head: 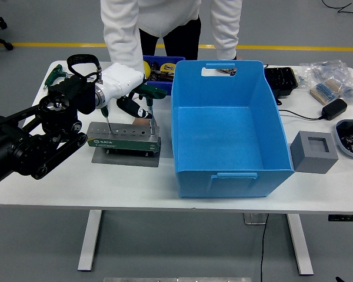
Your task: Lift tool from toolbox,place it in box,lift tool from toolbox,place it in box
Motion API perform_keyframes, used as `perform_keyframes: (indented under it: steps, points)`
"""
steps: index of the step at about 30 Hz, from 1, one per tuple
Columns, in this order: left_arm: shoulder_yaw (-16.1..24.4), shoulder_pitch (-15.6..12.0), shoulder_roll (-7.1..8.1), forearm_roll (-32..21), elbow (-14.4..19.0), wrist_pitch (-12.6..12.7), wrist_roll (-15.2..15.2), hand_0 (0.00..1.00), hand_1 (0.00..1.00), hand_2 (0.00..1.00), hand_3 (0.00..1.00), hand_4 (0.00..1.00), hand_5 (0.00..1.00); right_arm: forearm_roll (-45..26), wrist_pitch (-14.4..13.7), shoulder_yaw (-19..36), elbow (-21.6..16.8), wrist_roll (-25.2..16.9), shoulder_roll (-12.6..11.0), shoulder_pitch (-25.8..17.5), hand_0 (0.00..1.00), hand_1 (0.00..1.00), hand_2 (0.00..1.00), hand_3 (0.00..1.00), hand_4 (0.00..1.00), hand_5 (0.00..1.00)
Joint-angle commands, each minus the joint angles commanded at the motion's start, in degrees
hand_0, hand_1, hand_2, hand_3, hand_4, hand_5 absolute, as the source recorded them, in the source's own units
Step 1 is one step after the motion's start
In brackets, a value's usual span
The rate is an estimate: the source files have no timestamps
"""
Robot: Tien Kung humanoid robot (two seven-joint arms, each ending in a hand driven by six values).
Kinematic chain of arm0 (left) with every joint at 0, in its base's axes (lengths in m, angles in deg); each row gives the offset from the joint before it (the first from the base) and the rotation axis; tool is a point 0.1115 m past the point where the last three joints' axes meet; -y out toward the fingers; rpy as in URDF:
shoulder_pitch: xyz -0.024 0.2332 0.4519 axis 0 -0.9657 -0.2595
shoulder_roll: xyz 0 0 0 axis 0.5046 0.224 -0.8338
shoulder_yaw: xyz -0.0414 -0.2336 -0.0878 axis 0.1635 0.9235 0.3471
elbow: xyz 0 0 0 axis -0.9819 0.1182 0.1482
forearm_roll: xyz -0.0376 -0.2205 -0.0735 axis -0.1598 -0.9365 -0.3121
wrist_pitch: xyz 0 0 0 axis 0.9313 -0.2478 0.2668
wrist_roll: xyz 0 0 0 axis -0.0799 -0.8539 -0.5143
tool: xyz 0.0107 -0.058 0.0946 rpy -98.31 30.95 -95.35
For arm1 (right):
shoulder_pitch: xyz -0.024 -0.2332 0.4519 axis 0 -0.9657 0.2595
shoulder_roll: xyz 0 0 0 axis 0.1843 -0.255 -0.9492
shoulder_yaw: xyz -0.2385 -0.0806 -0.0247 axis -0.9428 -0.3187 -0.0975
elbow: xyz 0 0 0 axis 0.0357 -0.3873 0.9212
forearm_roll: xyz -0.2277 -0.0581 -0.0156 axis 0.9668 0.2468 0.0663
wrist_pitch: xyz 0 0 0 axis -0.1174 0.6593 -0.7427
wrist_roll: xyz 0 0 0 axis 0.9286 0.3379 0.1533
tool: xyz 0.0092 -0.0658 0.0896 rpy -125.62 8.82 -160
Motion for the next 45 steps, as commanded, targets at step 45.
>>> perform_keyframes:
  steps: [45]
  points:
    - [-0.96,0.43,-1.12,-6.22,-1.61,3.54,0.35,0.241,0.071,0.095,0.091,0.998,0.604,0.97,-0.07,0.56,-0.08,0.27,-0.02,-0.21,0.733,0.716,0.78,0.717,0.948,0.829]
